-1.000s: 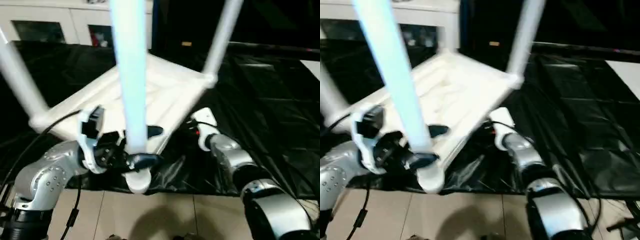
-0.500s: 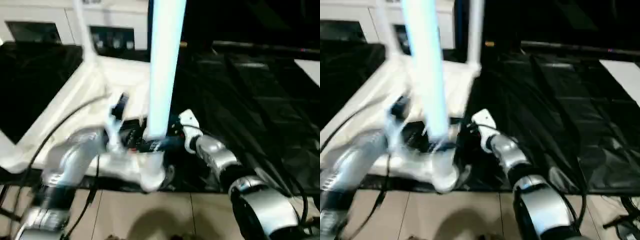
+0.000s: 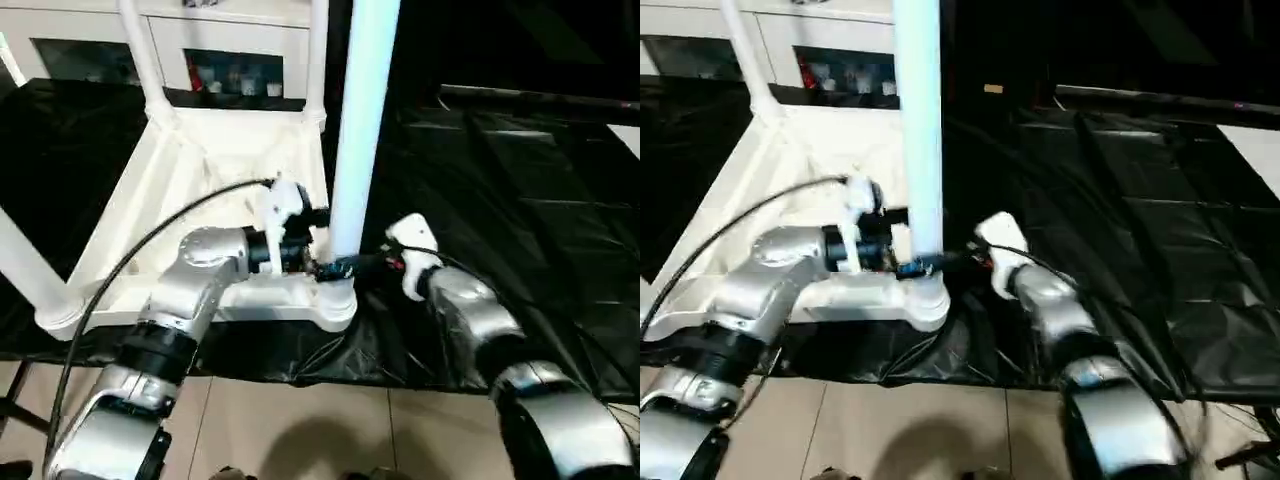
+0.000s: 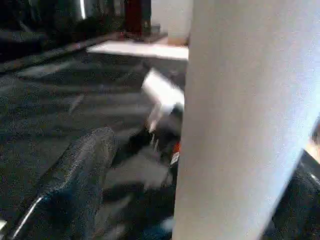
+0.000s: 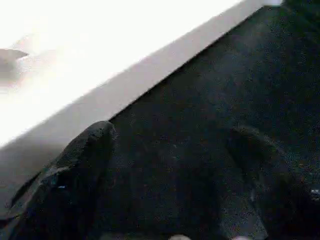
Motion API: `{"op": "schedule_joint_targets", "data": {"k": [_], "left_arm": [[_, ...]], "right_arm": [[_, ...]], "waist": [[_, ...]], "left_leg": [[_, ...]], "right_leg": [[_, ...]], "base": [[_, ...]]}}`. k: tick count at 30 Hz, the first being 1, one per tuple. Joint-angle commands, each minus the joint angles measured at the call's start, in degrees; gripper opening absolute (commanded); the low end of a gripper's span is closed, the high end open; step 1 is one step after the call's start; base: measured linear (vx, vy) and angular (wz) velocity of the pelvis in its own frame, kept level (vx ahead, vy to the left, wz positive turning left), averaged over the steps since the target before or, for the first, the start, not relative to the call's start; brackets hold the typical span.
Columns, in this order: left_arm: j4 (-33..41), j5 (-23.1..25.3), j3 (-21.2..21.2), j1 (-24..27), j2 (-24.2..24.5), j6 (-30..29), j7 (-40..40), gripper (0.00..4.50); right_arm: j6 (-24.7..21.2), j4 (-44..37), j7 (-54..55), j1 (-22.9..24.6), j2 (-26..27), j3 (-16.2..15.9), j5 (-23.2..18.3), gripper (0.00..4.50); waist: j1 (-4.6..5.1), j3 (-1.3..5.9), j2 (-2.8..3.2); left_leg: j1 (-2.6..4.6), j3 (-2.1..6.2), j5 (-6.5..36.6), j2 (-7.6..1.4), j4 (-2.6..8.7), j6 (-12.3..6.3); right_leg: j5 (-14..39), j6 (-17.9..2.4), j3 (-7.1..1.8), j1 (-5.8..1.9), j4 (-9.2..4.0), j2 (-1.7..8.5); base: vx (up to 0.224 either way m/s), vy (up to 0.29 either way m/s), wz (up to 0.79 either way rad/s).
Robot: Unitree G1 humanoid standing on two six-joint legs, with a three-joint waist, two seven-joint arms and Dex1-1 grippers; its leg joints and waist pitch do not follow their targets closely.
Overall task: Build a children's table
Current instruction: Rotate table base, then rotate leg to tighten
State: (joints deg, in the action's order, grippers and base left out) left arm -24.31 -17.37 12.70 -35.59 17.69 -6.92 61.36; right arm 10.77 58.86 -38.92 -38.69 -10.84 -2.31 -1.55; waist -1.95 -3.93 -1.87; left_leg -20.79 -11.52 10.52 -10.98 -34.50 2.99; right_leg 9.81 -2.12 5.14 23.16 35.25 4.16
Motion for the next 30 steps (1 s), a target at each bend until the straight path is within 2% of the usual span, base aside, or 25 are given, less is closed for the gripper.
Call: {"op": "schedule_joint_targets", "data": {"k": [1,2,3,4,5,6,8,9,11,13,16,17,20,23,28,30], "left_arm": [[-1.1,1.4,0.2,0.6,1.6,0.6,1.3,4.49],[-2.3,1.3,1.0,1.7,4.6,0.8,7.0,4.49],[-2.3,1.3,1.0,1.7,4.6,0.8,7.0,4.49],[-3.3,2.3,1.7,1.9,6.0,1.9,8.7,4.23],[-4.6,3.4,2.3,1.9,7.2,2.7,10.1,4.16],[-6.1,4.4,2.9,1.6,8.0,3.6,11.1,4.16],[-10.4,6.8,4.3,0.5,9.9,5.8,14.1,3.96],[-10.4,6.8,4.3,0.5,9.9,5.8,14.1,3.80],[-12.9,8.7,5.5,-0.5,11.0,7.2,15.1,3.67],[-16.4,10.4,6.3,-1.7,11.7,9.2,15.1,3.48],[-17.9,11.0,6.3,-2.3,11.6,10.1,14.5,3.26],[-19.8,11.4,6.2,-3.0,11.5,10.9,14.1,3.19],[-23.4,11.6,5.5,-4.5,11.0,12.3,15.2,2.89],[-26.0,11.9,5.0,-5.6,10.7,13.3,16.2,2.67],[-29.4,13.0,5.2,-7.0,10.7,14.9,16.6,2.10],[-30.6,13.5,5.4,-7.4,10.7,15.4,16.9,2.02]], "right_arm": [[0.2,-3.5,-3.8,0.8,-1.4,0.8,-1.6,4.13],[-1.1,-9.7,-10.2,3.8,-4.9,-0.2,-2.8,4.13],[-1.1,-9.7,-10.2,3.8,-4.9,-0.2,-2.8,4.13],[-1.5,-12.1,-12.5,4.9,-6.5,-0.8,-2.9,4.13],[-2.2,-14.4,-14.9,6.0,-8.0,-1.3,-3.4,4.13],[-2.9,-15.8,-16.7,6.6,-9.1,-1.5,-3.8,4.13],[-4.2,-19.3,-21.4,8.4,-12.5,-2.6,-4.2,4.13],[-4.2,-19.3,-21.4,8.4,-12.5,-2.6,-4.2,4.13],[-5.5,-21.2,-24.3,9.5,-14.3,-2.9,-4.7,4.41],[-8.6,-24.8,-27.2,11.0,-15.9,-3.0,-6.2,4.49],[-9.6,-26.1,-28.1,11.5,-16.6,-3.0,-6.7,4.50],[-11.1,-27.8,-29.3,12.3,-17.3,-3.2,-7.2,4.50],[-13.8,-31.2,-31.2,13.7,-18.4,-3.7,-8.0,4.50],[-14.9,-32.5,-31.8,14.1,-18.8,-3.9,-8.3,4.50],[-16.3,-33.8,-32.2,14.6,-19.1,-4.2,-8.4,4.50],[-16.9,-34.3,-32.4,14.7,-19.2,-4.2,-8.4,4.50]], "waist": [[-0.61,4.45,0.68],[-0.72,4.40,0.72],[-0.87,4.38,0.61],[-0.74,4.49,0.66],[-1.10,4.46,0.81],[-1.05,4.39,0.78],[-1.40,4.43,0.80],[-1.55,4.37,0.82],[-1.86,4.42,0.82],[-2.28,4.50,0.86],[-2.43,4.56,0.77],[-2.63,4.46,0.97],[-2.97,4.56,0.75],[-3.41,4.62,0.64],[-3.45,4.56,0.68],[-3.52,4.54,0.79]], "left_leg": [[0.57,1.15,11.5,-2.72,3.69,-2.54],[0.61,1.14,12.0,-2.63,3.70,-2.43],[0.62,1.12,12.0,-2.57,3.66,-2.68],[0.37,1.22,11.3,-2.66,3.70,-2.59],[0.89,1.08,12.0,-2.58,3.59,-2.84],[0.61,1.17,11.8,-2.56,3.71,-2.89],[0.74,1.20,12.4,-2.61,3.68,-2.55],[0.79,1.20,12.5,-2.59,3.74,-2.61],[0.82,1.29,12.8,-2.79,3.81,-2.10],[0.94,1.28,12.7,-2.75,3.76,-2.63],[0.74,1.35,11.8,-2.86,3.80,-2.14],[0.76,1.30,11.9,-2.63,3.73,-2.39],[0.71,1.32,11.5,-2.78,3.75,-2.56],[0.74,1.30,11.3,-2.74,3.73,-2.44],[0.76,1.38,11.6,-2.82,3.77,-2.01],[0.70,1.41,11.6,-2.76,3.75,-2.01]], "right_leg": [[11.6,-12.6,-3.47,-3.49,-4.05,4.24],[12.9,-12.3,-3.40,-3.49,-4.18,4.16],[13.2,-11.7,-3.41,-3.49,-4.30,4.03],[12.7,-11.8,-3.41,-3.54,-3.91,4.13],[13.9,-11.0,-3.39,-3.17,-4.42,3.94],[14.2,-11.1,-3.35,-3.30,-4.39,3.93],[15.7,-10.7,-3.31,-3.25,-4.52,4.10],[16.2,-10.5,-3.29,-3.16,-4.70,4.12],[16.3,-11.0,-3.31,-3.10,-4.63,4.38],[15.6,-10.6,-3.32,-3.13,-4.67,4.25],[14.4,-11.5,-3.24,-3.13,-4.39,4.53],[14.6,-11.2,-3.20,-3.18,-4.60,4.31],[14.0,-11.3,-3.19,-3.22,-4.51,4.53],[14.3,-11.0,-3.14,-3.21,-4.58,4.62],[14.8,-11.1,-3.10,-3.18,-4.60,4.77],[15.1,-10.8,-3.09,-3.25,-4.68,4.82]], "base": [[0.000,0.000,0.00],[0.000,0.000,0.00],[0.000,0.000,0.00],[0.000,0.000,0.00],[0.000,0.000,0.00],[0.000,0.000,0.00],[0.000,0.000,0.00],[0.000,0.000,0.00],[0.000,0.000,0.00],[0.000,0.000,0.00],[0.000,0.000,0.00],[0.000,0.000,0.00],[0.000,0.000,0.00],[0.000,0.000,0.00],[0.000,0.000,0.00],[0.000,0.000,0.00]]}}
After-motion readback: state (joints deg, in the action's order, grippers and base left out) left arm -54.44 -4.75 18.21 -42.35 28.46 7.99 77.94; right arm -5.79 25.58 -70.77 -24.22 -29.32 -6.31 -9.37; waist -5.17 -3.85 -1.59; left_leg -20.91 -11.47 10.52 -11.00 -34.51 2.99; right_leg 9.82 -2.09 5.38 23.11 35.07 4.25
